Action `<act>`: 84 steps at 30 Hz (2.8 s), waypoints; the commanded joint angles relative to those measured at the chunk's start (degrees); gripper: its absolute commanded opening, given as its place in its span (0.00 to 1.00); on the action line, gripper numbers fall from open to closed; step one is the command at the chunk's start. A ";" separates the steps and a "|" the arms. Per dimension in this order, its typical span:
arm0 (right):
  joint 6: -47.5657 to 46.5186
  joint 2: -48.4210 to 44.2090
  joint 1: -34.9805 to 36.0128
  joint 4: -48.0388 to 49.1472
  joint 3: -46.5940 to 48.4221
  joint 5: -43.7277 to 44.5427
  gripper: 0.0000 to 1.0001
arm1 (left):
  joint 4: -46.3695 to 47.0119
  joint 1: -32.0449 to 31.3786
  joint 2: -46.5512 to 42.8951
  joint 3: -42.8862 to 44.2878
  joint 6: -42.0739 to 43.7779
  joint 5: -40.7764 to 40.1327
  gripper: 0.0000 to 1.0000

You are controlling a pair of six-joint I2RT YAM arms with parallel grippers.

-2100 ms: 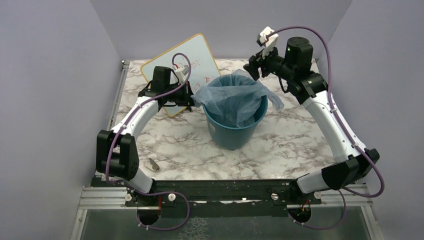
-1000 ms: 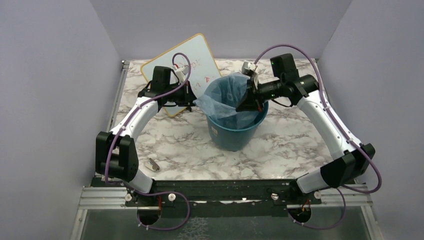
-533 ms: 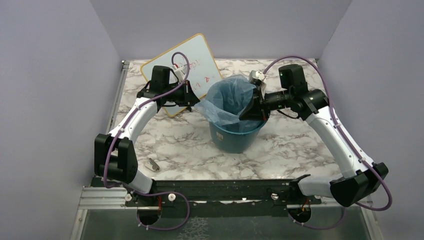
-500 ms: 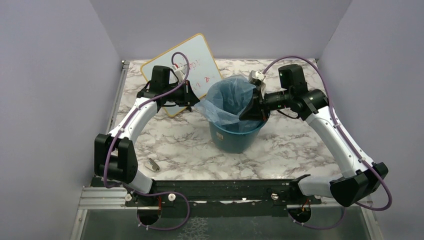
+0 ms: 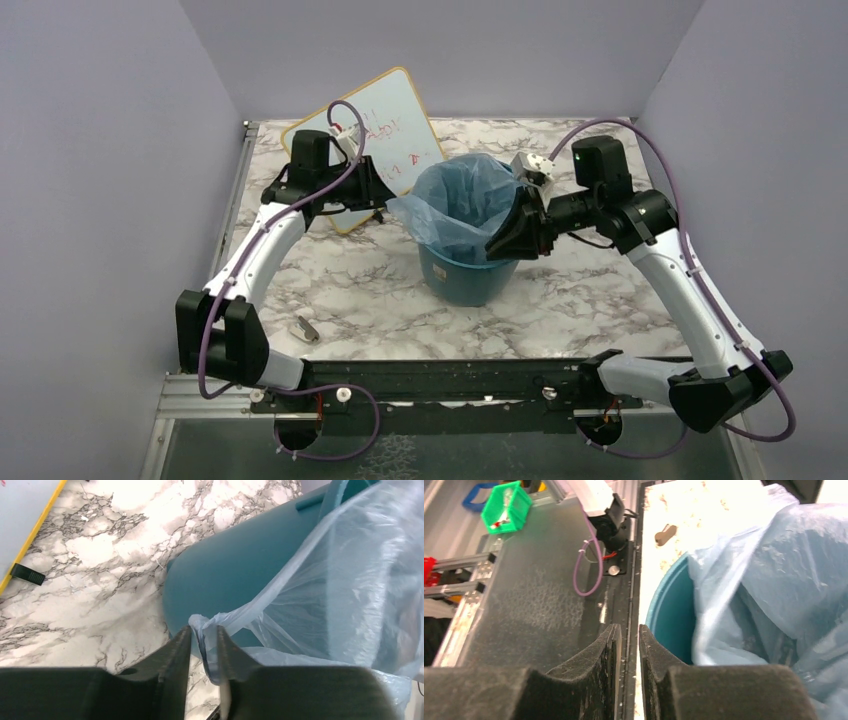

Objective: Put the trash bags into the trash bin
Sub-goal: Place the trash bag in the trash bin.

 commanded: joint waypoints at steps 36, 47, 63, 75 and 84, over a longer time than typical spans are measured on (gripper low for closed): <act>26.78 21.65 11.81 13.77 17.54 26.06 0.39 | -3.23 1.99 -25.10 -10.15 -10.79 -16.57 0.77; 23.76 15.05 12.72 15.00 12.61 13.67 0.01 | -2.88 1.99 -25.10 -10.06 -11.93 -15.85 0.77; 20.52 8.52 21.80 7.43 1.84 21.53 0.01 | -1.28 1.99 -31.43 -11.43 -20.77 -15.26 0.86; 20.91 8.74 24.82 2.20 -0.52 30.63 0.01 | 10.47 1.99 -33.56 -26.46 -29.40 0.71 0.84; 23.97 8.46 25.00 4.89 -1.35 33.63 0.02 | 26.05 1.55 -34.95 -35.98 -40.46 1.90 0.75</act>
